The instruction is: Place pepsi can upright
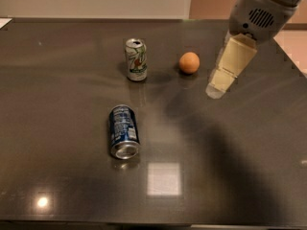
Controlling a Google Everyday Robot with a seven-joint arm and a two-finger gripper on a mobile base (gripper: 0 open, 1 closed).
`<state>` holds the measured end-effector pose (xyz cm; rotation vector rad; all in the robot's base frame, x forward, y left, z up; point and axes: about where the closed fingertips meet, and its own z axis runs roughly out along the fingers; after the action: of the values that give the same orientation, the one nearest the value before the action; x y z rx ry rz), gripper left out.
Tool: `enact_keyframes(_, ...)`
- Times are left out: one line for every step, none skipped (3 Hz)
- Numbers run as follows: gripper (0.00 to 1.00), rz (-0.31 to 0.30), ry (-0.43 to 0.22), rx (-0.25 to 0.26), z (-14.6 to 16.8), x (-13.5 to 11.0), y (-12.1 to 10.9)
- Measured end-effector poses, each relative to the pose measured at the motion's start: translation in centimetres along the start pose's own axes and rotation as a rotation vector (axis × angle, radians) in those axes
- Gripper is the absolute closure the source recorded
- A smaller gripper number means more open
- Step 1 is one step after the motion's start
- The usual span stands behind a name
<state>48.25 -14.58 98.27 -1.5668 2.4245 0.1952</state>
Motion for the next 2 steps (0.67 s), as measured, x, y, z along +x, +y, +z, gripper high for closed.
enact_keyframes(0.0, 0.091, -0.032, -0.054, 0.6, -4.6, 0.8)
enact_keyframes(0.0, 0.16, -0.02, -0.093, 1.9, -9.0, 2.8)
